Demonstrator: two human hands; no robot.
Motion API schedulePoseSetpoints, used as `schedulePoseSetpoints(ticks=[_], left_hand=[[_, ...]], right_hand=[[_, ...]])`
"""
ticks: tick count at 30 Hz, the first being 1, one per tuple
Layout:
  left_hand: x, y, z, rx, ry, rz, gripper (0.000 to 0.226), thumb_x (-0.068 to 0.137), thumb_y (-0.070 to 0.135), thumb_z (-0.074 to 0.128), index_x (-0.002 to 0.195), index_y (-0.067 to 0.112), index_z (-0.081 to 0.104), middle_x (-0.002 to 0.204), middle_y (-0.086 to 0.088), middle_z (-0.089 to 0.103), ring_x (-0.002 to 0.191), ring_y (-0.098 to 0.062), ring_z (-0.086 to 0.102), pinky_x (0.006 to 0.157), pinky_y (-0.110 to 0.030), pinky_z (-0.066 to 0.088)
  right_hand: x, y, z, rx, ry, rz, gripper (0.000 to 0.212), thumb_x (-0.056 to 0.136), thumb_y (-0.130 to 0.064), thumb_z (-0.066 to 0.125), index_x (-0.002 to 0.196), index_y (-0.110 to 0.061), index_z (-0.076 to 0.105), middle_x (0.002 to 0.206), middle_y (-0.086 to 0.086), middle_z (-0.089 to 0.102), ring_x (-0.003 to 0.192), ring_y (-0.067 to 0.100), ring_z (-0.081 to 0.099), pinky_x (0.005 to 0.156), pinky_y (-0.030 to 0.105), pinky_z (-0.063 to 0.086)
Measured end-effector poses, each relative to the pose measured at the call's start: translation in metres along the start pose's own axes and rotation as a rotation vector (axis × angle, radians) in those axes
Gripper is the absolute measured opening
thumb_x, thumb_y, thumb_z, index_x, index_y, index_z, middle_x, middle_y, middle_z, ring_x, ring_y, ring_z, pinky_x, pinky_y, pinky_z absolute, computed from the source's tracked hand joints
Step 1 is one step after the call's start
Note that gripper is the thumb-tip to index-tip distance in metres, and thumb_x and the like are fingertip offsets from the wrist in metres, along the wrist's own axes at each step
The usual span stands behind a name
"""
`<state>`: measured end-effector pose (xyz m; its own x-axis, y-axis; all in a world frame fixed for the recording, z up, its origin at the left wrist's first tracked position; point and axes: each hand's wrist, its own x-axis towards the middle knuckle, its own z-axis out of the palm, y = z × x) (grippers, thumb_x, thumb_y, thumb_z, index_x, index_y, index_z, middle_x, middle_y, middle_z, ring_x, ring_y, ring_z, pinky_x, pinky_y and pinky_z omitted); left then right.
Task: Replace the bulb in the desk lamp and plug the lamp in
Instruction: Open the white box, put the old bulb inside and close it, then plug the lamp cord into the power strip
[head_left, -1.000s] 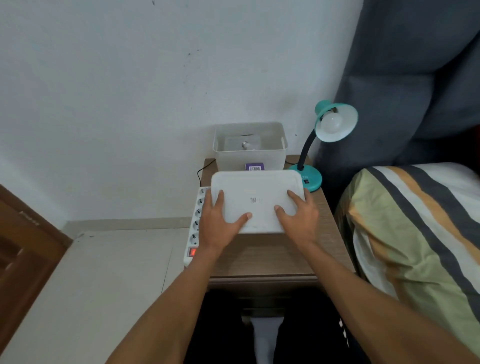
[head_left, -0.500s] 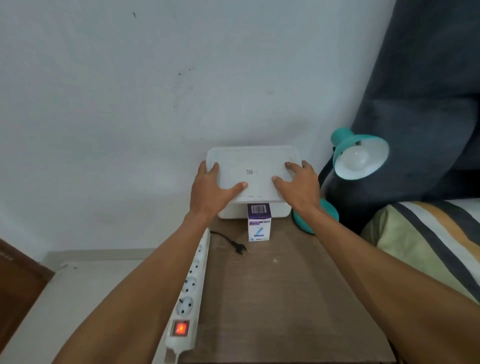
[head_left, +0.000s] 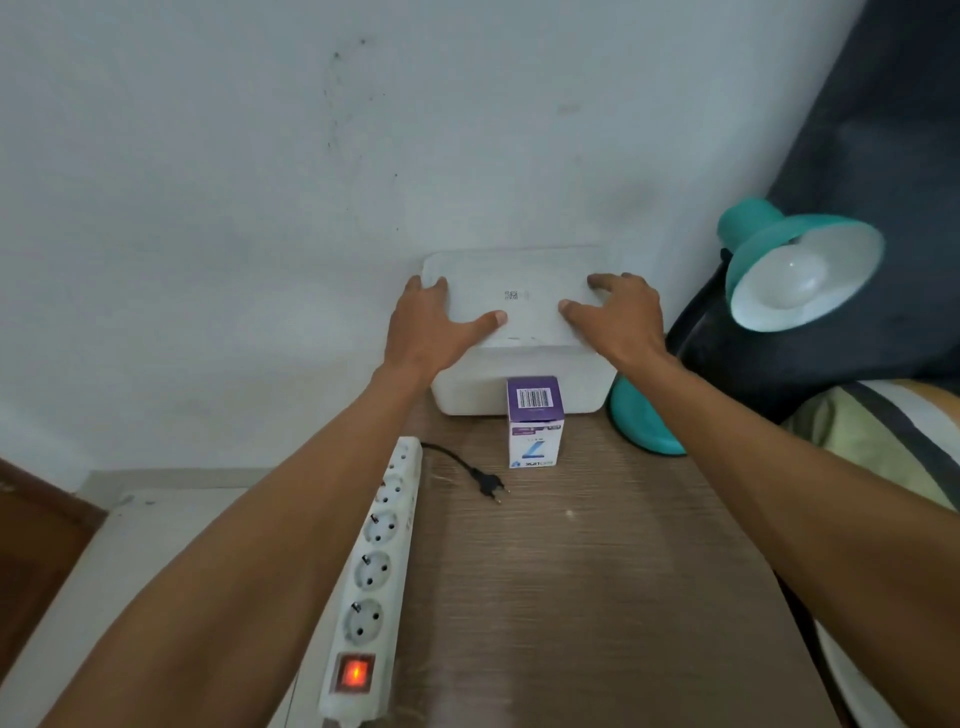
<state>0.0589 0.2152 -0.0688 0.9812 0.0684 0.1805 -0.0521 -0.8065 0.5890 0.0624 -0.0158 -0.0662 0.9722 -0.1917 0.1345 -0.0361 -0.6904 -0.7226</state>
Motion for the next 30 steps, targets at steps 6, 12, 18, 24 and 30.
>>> schedulePoseSetpoints(ticks=[6,12,18,24,30], left_hand=[[-0.003,0.004,-0.005,-0.006,-0.019,-0.026,0.090,0.060,0.089,0.060,0.109,0.012,0.066,0.113,-0.005,0.055,0.106,-0.027,0.060,0.090,-0.043,0.054],[-0.007,0.004,-0.013,0.035,-0.064,-0.003,0.091,0.086,0.071,0.063,0.149,0.008,0.046,0.156,-0.015,0.039,0.145,-0.031,0.037,0.113,-0.043,0.036],[-0.045,-0.023,-0.025,-0.071,0.010,-0.027,0.087,0.093,0.069,0.053,0.158,0.013,0.035,0.169,-0.011,0.021,0.156,-0.024,0.018,0.123,-0.041,0.020],[-0.122,-0.065,-0.027,-0.135,-0.032,-0.066,0.085,0.094,0.065,0.057,0.160,0.017,0.030,0.168,-0.007,0.026,0.155,-0.019,0.020,0.122,-0.036,0.020],[-0.203,-0.108,-0.023,-0.225,-0.197,-0.085,0.089,0.085,0.052,0.077,0.154,0.021,0.030,0.154,0.008,0.035,0.134,0.010,0.033,0.111,-0.006,0.026]], right_hand=[[0.007,0.003,0.001,0.011,-0.015,0.011,0.069,0.081,-0.048,0.070,0.139,-0.014,0.054,0.141,0.009,0.052,0.130,0.025,0.048,0.108,0.038,0.041],[0.000,-0.003,-0.006,-0.088,-0.013,-0.013,0.066,0.087,-0.049,0.065,0.141,-0.015,0.051,0.152,0.015,0.037,0.143,0.028,0.029,0.111,0.043,0.034],[-0.037,-0.039,-0.009,-0.131,0.174,-0.320,0.034,0.092,-0.033,0.061,0.122,-0.016,0.065,0.119,0.006,0.061,0.112,0.022,0.055,0.086,0.038,0.051],[-0.094,-0.065,0.028,-0.133,-0.035,-0.331,0.026,0.092,-0.032,0.057,0.111,-0.020,0.070,0.083,-0.003,0.073,0.080,0.019,0.067,0.072,0.033,0.054],[-0.150,-0.047,0.093,-0.273,-0.280,-0.279,0.023,0.089,-0.027,0.061,0.102,-0.011,0.070,0.093,0.010,0.071,0.086,0.028,0.067,0.073,0.039,0.057]])
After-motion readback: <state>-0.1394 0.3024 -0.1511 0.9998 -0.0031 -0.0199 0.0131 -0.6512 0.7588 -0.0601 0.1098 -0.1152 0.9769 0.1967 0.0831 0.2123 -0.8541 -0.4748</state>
